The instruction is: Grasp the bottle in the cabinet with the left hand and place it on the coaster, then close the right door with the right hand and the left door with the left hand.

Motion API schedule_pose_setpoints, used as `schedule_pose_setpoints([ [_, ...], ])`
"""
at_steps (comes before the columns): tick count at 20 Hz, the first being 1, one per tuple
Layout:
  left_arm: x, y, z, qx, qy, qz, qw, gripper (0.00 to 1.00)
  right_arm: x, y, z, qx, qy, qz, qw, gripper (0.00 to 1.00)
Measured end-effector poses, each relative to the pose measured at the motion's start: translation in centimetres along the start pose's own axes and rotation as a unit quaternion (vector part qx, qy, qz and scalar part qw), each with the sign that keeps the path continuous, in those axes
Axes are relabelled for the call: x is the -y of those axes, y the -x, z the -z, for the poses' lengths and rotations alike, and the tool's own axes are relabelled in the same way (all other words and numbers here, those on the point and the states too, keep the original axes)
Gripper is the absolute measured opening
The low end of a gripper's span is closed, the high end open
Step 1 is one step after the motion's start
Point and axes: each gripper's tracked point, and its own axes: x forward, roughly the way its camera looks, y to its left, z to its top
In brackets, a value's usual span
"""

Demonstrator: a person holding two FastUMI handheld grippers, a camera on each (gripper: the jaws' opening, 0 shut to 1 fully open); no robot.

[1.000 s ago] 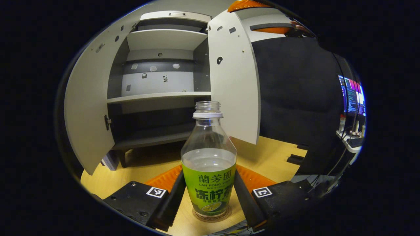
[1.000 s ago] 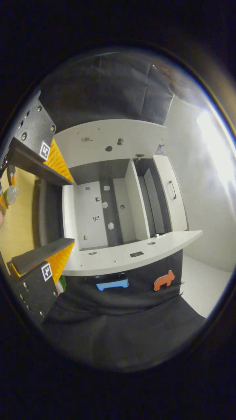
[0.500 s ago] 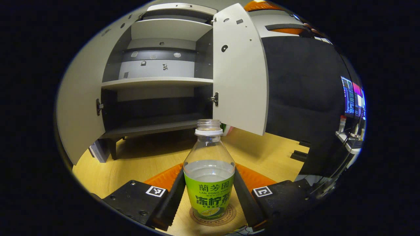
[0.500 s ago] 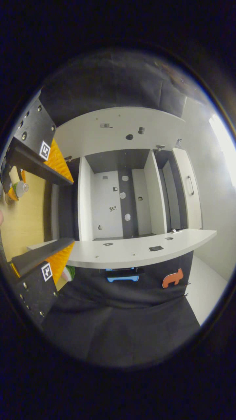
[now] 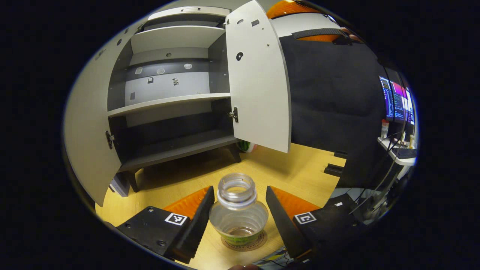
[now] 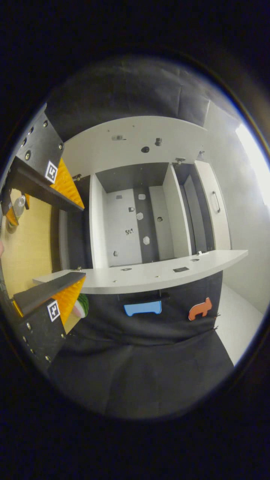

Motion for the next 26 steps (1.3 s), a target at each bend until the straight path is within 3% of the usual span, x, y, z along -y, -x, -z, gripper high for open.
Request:
schedule_pose_setpoints([
  [6,-0.3,0.8,-2.9,0.010,-0.007,-0.008,1.000,0.91,1.7,1.9,-0.6,0.026,-0.007,0.002,1.000,0.94],
  [10,-1.5,1.7,-5.6,0.010,0.006,-0.032,0.999,0.92,4.0,3.2,-0.6,0.031,-0.001,0.017,0.999,0.97],
  [14,-2.5,3.1,-10.9,0.030,0.038,-0.048,0.998,0.92,7.0,3.9,-1.4,0.042,0.027,0.034,0.998,0.97],
  [19,-4.8,5.3,-18.6,0.074,0.044,-0.085,0.993,0.93,10.1,3.5,-2.8,0.055,0.048,0.039,0.997,0.94],
  [22,-5.5,7.0,-22.5,0.098,0.074,-0.087,0.989,0.93,12.1,2.7,-3.3,0.060,0.055,0.041,0.996,0.97],
  [26,-7.4,9.9,-25.7,0.102,0.071,-0.096,0.988,0.93,16.8,0.7,-3.1,0.047,0.073,0.075,0.993,0.94],
])
